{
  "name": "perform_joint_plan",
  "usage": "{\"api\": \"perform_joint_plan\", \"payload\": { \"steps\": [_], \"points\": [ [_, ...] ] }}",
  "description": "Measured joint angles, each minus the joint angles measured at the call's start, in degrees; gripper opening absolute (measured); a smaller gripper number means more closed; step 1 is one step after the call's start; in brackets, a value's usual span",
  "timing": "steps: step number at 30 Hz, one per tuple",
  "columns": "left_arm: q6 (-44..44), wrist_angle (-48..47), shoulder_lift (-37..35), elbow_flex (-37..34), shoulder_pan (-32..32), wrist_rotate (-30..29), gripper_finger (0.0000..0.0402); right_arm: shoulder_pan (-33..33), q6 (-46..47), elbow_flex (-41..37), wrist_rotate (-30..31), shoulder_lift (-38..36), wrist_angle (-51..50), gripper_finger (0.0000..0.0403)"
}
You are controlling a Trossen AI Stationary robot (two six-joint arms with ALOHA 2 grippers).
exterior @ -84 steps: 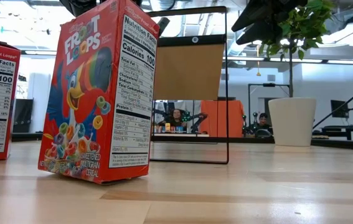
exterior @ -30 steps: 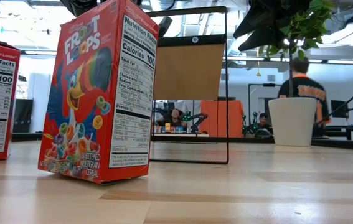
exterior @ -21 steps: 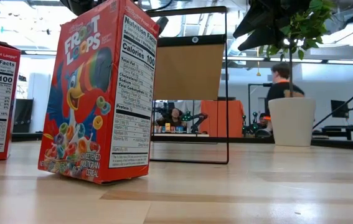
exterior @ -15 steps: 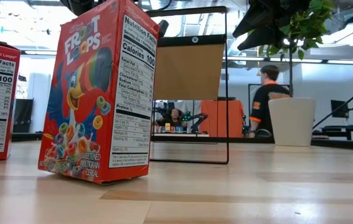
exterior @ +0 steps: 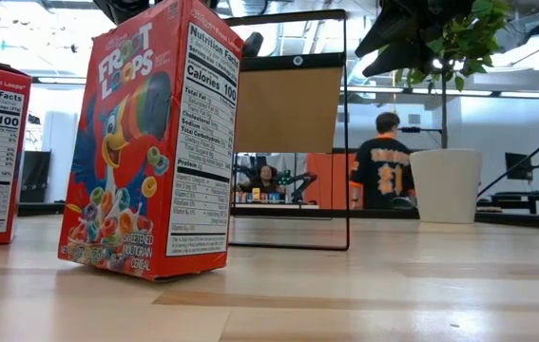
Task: Stack cereal on shelf
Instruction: Put the top purple cereal box on the shelf, then put the purple cereal box on the shelf
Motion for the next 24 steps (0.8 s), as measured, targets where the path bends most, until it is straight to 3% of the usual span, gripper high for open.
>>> {"api": "perform_joint_plan", "payload": {
  "steps": [18, 24],
  "points": [
    [-0.08, 1.9, -0.02, 0.0, 0.0, 3.56, 0.0, -0.01, -0.11, 0.0, 0.0, 0.0, -0.03, 0.0245],
    [2.94, -1.81, -1.05, -0.01, 0.07, 6.55, 0.0, 0.01, 0.34, 0.0, 0.0, 0.0, -0.04, 0.0245]
  ]
}}
